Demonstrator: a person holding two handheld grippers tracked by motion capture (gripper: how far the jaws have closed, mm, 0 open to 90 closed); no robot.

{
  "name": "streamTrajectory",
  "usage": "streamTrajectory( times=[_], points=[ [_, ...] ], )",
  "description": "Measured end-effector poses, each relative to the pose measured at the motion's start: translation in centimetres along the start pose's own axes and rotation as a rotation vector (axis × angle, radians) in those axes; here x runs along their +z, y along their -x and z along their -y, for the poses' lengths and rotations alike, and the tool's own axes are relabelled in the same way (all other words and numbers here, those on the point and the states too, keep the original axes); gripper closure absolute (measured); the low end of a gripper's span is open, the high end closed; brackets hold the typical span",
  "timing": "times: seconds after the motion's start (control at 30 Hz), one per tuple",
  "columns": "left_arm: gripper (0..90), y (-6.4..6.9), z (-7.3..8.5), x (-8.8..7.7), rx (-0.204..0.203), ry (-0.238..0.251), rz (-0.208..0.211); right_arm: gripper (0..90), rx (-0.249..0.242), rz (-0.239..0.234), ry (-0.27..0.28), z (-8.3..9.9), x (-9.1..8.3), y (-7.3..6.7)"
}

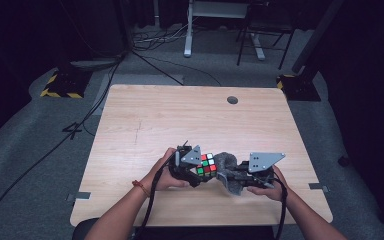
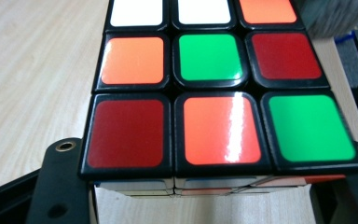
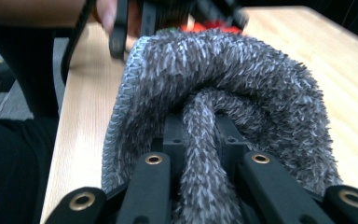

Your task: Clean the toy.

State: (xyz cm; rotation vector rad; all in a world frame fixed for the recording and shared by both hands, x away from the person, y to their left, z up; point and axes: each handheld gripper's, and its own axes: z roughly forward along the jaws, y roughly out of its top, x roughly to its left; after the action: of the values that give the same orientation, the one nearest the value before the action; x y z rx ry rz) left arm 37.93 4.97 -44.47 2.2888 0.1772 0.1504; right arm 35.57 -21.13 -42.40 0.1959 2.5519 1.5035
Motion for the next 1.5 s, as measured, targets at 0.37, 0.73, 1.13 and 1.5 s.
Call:
streamTrajectory(
  times=[0.37, 0.73, 1.13, 1.5],
  points=[
    [33.7, 1.9, -1.2, 0.2, 0.059, 0.015, 0.043, 78.7, 0.041, 0.052, -0.027, 0.3, -0.3, 0.9],
    [33.7, 0.2, -0.2, -0.8, 0.012, 0.018, -0.024, 78.5, 0.012, -0.016, -0.114, 0.9, 1.3, 0.3],
    [33.7, 1.4, -0.4, 1.1, 0.039, -0.037, 0.055, 78.6, -0.014, 0.031, 0.028, -0.3, -0.7, 0.0],
    [33.7, 1.0, -0.1, 1.5, 0.017, -0.036, 0.036, 78.4, 0.04, 0.057, -0.149, 1.4, 1.2, 1.2]
  ],
)
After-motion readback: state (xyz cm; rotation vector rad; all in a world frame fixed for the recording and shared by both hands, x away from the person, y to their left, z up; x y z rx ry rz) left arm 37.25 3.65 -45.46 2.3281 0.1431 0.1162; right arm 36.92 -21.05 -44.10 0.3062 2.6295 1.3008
